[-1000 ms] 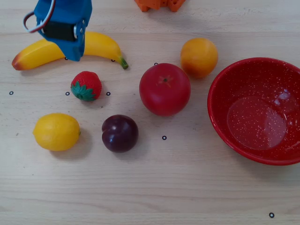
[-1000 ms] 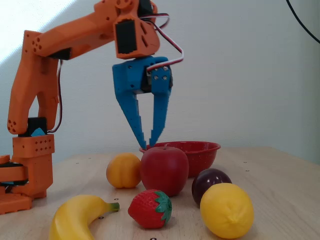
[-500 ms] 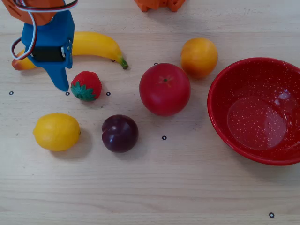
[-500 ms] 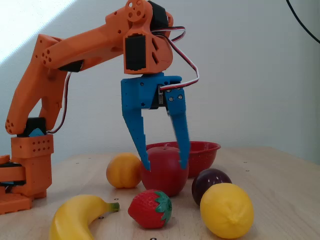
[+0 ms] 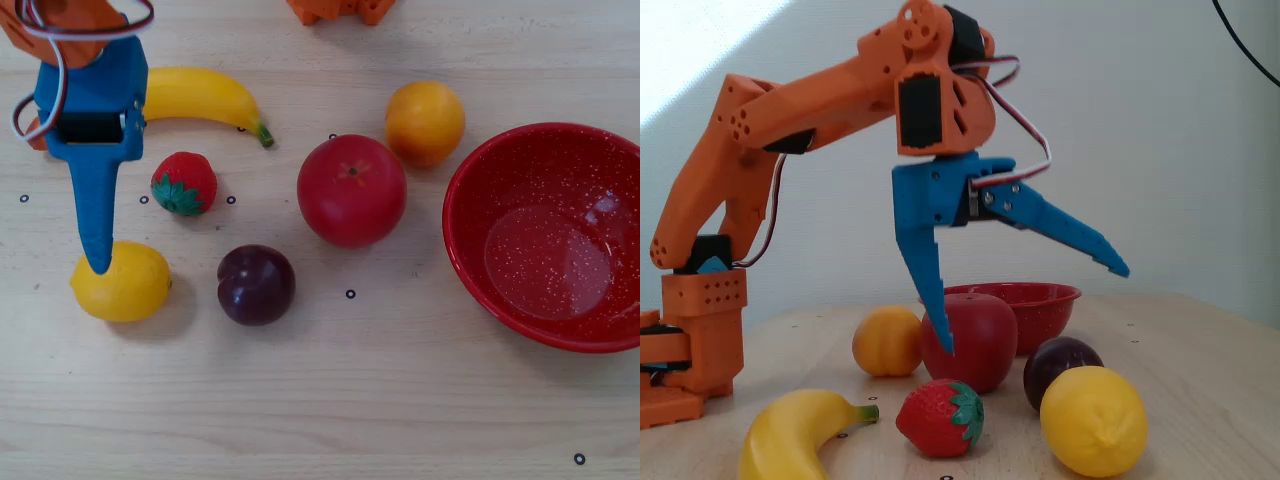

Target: Put the lemon in the red bowl.

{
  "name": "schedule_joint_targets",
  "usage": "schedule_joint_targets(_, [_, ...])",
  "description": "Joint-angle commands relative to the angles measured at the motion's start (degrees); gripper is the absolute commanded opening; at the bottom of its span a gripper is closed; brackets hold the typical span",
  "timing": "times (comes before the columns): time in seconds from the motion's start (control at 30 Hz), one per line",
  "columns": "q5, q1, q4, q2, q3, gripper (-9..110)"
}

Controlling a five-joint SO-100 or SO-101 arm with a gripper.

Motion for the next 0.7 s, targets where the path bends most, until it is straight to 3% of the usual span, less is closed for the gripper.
schedule_joint_targets(0.0, [-1.49,-2.81,-0.53,2.9,-6.24,60])
schedule_joint_targets(0.17, [-4.04,-3.08,-2.11,0.79,-6.94,69])
schedule_joint_targets(0.67, [-5.36,-2.02,-7.82,-6.42,-9.93,69])
